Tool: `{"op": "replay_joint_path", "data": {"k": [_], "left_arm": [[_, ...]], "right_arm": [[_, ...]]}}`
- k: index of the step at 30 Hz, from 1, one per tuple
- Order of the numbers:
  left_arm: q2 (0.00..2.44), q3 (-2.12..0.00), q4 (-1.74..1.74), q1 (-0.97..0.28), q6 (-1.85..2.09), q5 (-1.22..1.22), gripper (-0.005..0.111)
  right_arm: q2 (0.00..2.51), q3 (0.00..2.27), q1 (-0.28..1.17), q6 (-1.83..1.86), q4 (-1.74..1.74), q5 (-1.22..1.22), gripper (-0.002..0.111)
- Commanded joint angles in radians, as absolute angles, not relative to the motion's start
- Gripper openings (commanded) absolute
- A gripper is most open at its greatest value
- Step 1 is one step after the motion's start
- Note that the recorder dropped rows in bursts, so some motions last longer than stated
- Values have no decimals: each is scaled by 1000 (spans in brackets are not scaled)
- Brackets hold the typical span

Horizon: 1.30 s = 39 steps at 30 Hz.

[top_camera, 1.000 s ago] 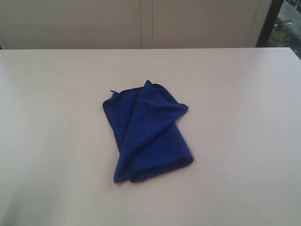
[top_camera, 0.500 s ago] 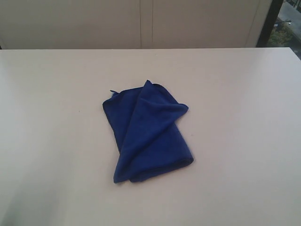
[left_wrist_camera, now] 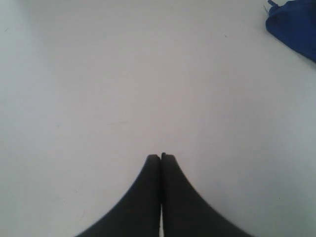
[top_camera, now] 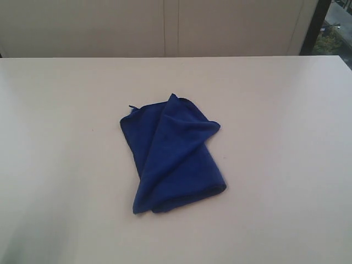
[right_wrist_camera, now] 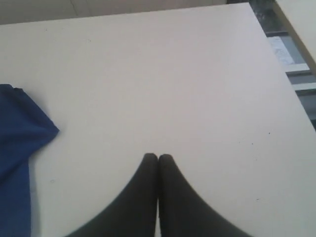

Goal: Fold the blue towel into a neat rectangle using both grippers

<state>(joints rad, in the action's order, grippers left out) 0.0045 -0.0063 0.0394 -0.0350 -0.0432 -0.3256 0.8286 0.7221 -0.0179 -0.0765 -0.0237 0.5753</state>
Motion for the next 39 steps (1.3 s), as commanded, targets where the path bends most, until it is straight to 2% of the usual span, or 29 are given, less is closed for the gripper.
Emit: {"op": "replay_joint_path", "data": {"k": [1, 10, 24, 32, 39], "left_arm": [[0, 0, 44, -42, -47, -336, 0], [0, 0, 44, -42, -47, -336, 0], [0, 0, 44, -42, -47, -336, 0], [0, 0, 44, -42, -47, -336, 0], [0, 0, 44, -42, -47, -336, 0]], "right_arm": [[929, 804, -21, -82, -67, 626, 0], [1097, 886, 25, -37, -208, 663, 0], [1389, 1098, 318, -52, -212, 691, 0], [1759, 1395, 588, -135, -212, 695, 0], [2011, 1644, 668, -239, -218, 683, 0]]}}
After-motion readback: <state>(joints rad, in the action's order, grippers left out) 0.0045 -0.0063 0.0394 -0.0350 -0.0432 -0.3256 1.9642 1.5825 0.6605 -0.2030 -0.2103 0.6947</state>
